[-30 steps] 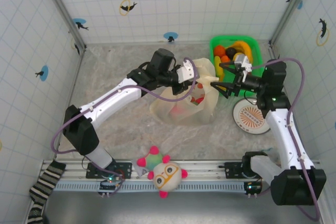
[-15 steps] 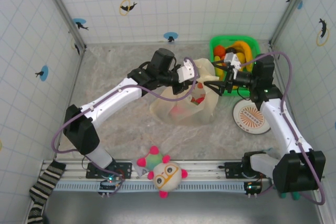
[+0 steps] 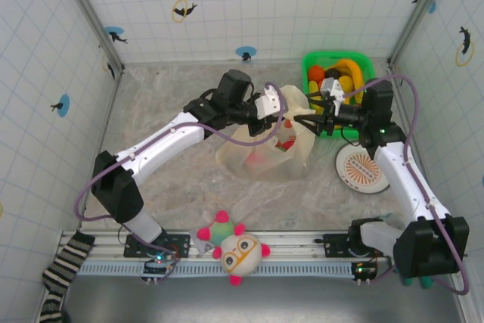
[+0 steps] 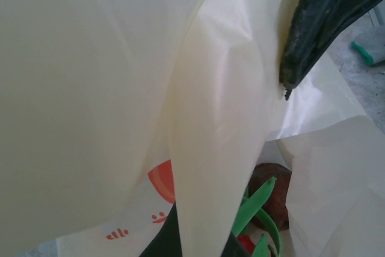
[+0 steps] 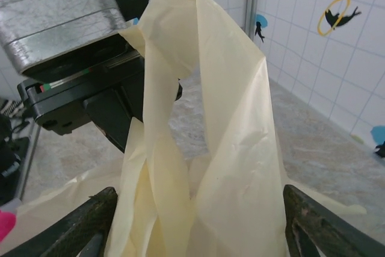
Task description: Place the fake fruits into the plastic bag and tie a complex knot
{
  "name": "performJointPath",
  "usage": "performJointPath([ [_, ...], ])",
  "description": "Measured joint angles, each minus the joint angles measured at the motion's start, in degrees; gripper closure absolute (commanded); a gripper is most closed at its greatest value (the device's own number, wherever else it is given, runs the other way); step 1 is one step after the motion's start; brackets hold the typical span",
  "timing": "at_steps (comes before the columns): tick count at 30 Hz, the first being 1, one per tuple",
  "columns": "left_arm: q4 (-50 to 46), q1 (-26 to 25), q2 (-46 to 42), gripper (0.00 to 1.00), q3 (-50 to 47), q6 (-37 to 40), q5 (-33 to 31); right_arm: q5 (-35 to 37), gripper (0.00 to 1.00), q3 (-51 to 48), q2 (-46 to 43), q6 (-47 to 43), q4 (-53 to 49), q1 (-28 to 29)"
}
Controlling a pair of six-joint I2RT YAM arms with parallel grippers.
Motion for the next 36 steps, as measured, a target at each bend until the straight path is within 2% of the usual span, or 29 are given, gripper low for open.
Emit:
performJointPath([
  [3,0.0,0.0,0.02,1.0,0.0,0.0,0.0,0.37,0.43,0.0,0.17,-0.15,-0.24,0.24],
  [7,0.02,0.0,0.33,1.0,0.0,0.0,-0.09,0.79,0.61,0.0,0.37,-0.26,-0.24,0.63],
  [13,0.26,-0.04,0.35,0.98,-0.02,-0.04,-0.35,0.83,0.99,0.63,0.42,0.0,0.0,0.72],
  [16,1.57,-0.04,0.0,0.88,-0.68,-0.11,-0.37,0.81,1.0,1.01,0.42,0.33,0.07,0.74],
  [20,2.97,0.26,-1.57,0.57,-3.02,-1.01,-0.17,0.9,1.0,1.01,0.42,0.33,0.39,0.74],
  [26,6.4,4.39,-5.79,0.25,-7.5,-5.07,4.2,0.9,1.0,1.01,0.42,0.57,1.66,0.74],
  [32,14.12,10.93,-10.43,0.16,-12.39,-12.5,12.37,0.9,1.0,1.01,0.42,0.74,1.9,0.98],
  [36,18.62,12.59,-10.49,0.12,-13.44,-16.85,17.75,0.87,1.0,1.03,0.42,0.76,2.34,1.14],
])
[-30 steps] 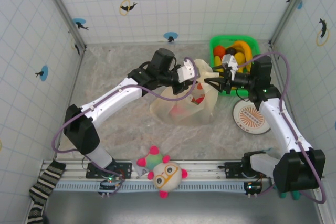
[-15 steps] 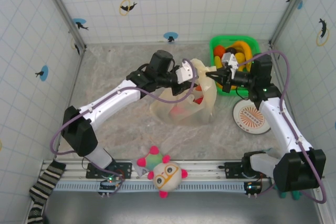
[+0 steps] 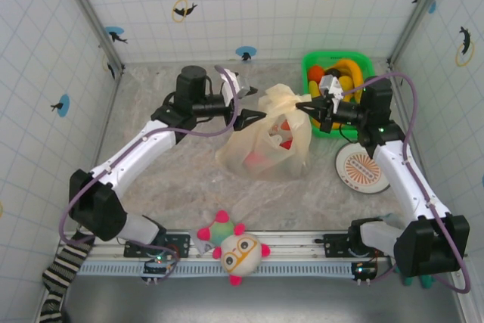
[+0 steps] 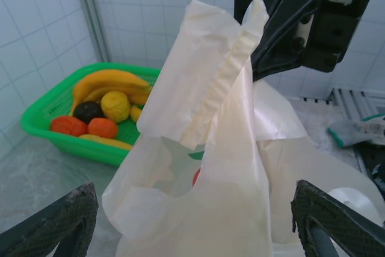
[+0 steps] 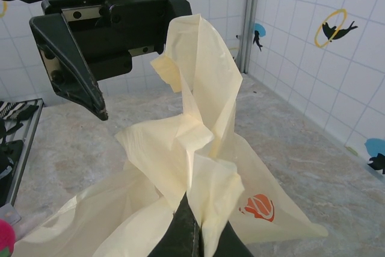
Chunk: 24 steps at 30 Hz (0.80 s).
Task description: Place the fake fruits into the plastic bag and tie a complex knot
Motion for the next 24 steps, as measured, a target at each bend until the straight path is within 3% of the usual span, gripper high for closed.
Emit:
performJointPath([
  [5,2.73,-0.66,2.91,0.09,0.79,-3.02,5.22,0.02,1.0,-0.02,0.0,0.09,0.68,0.48],
  [15,8.11,-1.7,8.09,0.15,2.25,-6.6,9.29,0.02,1.0,-0.02,0.0,0.17,1.31,1.11],
  [24,11.39,-2.45,10.93,0.38,4.22,-9.46,12.39,0.0,1.0,-0.02,0.0,0.15,1.68,1.88],
])
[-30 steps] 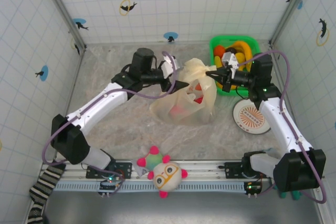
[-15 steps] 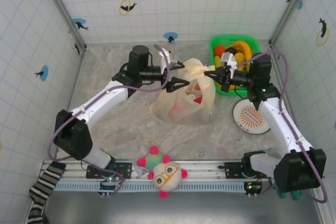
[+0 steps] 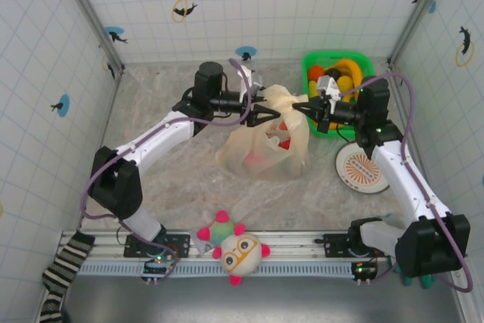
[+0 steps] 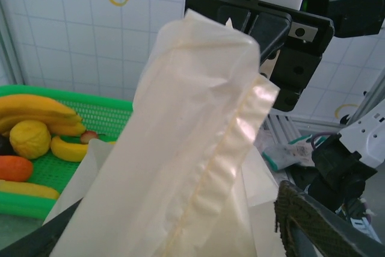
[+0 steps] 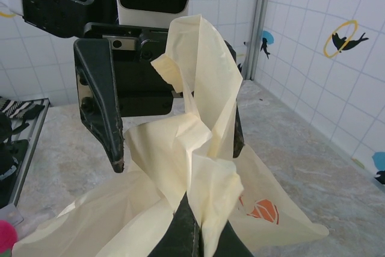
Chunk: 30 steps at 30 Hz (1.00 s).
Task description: Place the fake fruits into the plastic bag and tie a complex knot
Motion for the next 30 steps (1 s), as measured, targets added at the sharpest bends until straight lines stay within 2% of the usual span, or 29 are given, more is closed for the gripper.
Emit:
performJointPath([
  [4,0.28,-0.68,0.7,0.56,0.42,-0.68,0.94,0.0,1.0,0.0,0.0,-0.02,0.04,0.13],
  [13,1.2,-1.2,2.38,0.87,1.62,-1.29,2.36,0.04,1.0,0.0,0.0,-0.42,-0.02,0.37],
  [20,1.16,-1.27,1.42,0.94,0.46,-0.5,1.66,0.37,1.0,0.0,0.0,-1.75,-1.44,0.39],
  [24,1.16,-1.29,1.2,0.82,0.28,-0.33,1.66,1.01,1.0,0.0,0.0,-2.95,-2.6,0.61],
  [30,1.18,-1.29,1.2,0.8,0.28,-0.07,1.68,1.57,1.0,0.0,0.0,-3.69,-3.98,0.63],
])
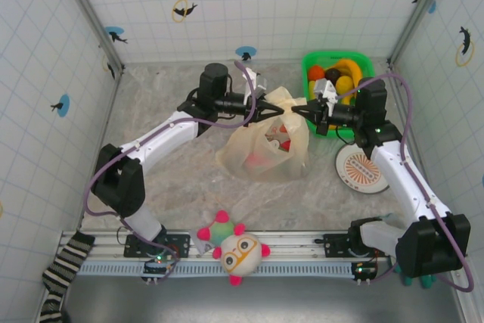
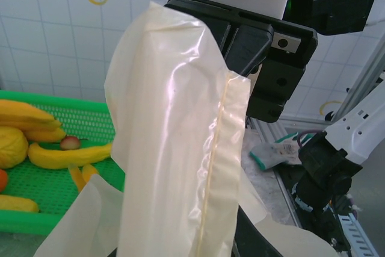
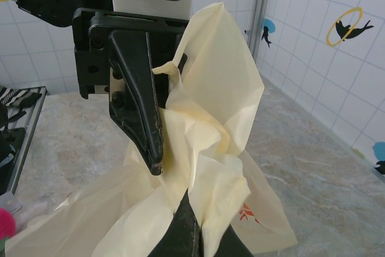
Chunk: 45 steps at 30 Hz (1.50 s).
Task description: Place the fake fruits into the plastic bag and tie a complex knot
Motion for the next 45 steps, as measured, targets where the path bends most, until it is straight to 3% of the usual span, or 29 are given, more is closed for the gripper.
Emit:
performJointPath([
  [4,0.0,0.0,0.0,0.82,0.0,0.02,0.0,0.28,0.98,0.0,0.0,-0.37,-0.46,0.0],
  [12,-0.02,0.0,-0.48,0.98,0.0,0.04,-0.55,0.9,0.95,0.0,0.0,-1.16,-0.74,0.0],
  [14,-0.09,0.0,-0.59,1.0,-0.02,0.24,-0.72,0.98,0.89,0.0,0.0,-1.44,-0.98,0.0],
  [17,-0.02,0.0,-0.76,1.0,-0.02,0.46,-1.44,1.07,0.65,0.02,0.0,-1.11,-2.25,-0.15],
  [21,-0.17,-0.02,-2.25,1.0,-0.46,1.95,-4.13,0.52,0.19,0.68,-0.24,1.14,-3.85,-1.55],
  [24,-0.5,-0.17,-3.98,1.0,-1.46,3.96,-6.23,-0.17,0.05,1.66,-1.57,4.76,-3.74,-3.41],
  [29,-1.38,-1.33,-5.38,1.0,-2.14,8.63,-10.38,0.15,0.01,2.71,-6.01,20.15,2.21,-8.37],
  [34,-2.4,-3.5,-6.38,1.0,-3.13,14.32,-14.97,4.5,0.02,9.14,-3.87,38.14,4.76,-9.99],
  [40,-3.06,-5.16,-6.71,1.0,-3.52,18.6,-18.47,11.61,0.01,15.76,1.36,41.44,-3.06,-4.2],
  [45,-3.19,-5.99,-8.37,1.0,-5.92,21.77,-20.85,16.5,0.01,22.45,6.75,37.68,-13.88,-0.15],
])
